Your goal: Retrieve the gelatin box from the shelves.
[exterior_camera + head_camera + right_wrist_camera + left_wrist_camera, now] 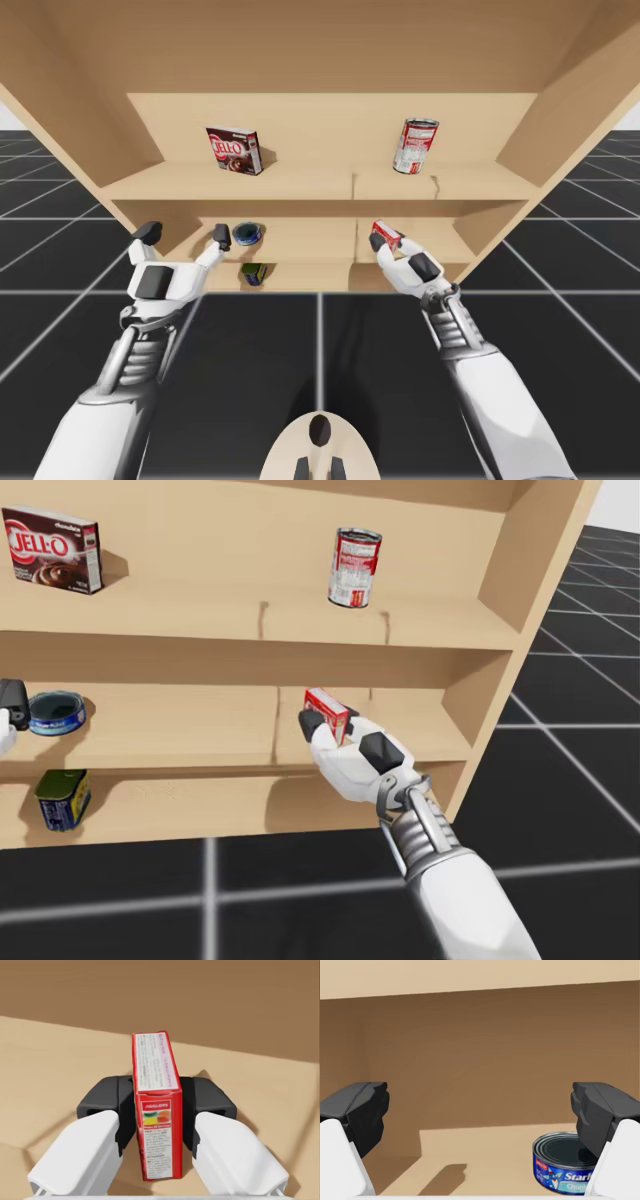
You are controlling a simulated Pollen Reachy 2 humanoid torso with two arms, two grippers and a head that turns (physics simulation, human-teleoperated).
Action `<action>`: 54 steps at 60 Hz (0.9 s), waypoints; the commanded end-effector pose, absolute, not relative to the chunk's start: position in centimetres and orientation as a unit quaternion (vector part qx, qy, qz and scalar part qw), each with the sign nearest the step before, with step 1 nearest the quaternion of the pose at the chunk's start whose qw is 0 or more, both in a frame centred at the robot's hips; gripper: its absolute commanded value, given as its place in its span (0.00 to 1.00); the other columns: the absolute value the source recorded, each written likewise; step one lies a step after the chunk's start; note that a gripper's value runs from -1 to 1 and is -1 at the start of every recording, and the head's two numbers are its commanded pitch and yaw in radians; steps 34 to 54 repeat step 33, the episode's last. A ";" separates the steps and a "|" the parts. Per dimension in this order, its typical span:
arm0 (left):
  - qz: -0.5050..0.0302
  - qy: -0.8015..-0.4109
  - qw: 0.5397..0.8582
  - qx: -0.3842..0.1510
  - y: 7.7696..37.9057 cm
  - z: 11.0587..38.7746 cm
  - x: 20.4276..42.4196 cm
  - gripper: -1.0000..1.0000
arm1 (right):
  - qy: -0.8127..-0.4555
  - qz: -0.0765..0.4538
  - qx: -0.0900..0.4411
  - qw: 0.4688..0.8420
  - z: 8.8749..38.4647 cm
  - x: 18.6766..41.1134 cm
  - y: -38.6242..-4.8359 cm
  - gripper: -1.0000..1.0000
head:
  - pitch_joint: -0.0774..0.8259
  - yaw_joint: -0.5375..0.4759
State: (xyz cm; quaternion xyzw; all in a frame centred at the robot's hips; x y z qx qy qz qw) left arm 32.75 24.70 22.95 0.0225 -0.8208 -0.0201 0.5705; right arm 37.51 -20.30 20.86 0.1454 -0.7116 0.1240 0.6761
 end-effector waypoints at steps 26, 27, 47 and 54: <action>-0.019 -0.821 0.569 0.027 24.6 23.0 32.7 0.00 | -0.776 0.125 0.150 0.600 26.0 30.7 -20.6 1.00 | 0.59 0.30; -0.019 -0.821 0.569 0.027 24.6 23.0 32.7 0.00 | -0.776 0.125 0.150 0.599 26.0 30.1 -20.7 1.00 | 0.59 0.30; -0.019 -0.822 0.569 0.028 24.5 23.0 32.7 0.00 | -0.775 0.131 0.154 0.599 25.5 26.9 -21.0 1.00 | 0.59 0.30; -0.019 -0.822 0.569 0.028 24.5 23.0 32.7 0.00 | -0.775 0.131 0.154 0.599 25.5 26.9 -21.0 1.00 | 0.59 0.30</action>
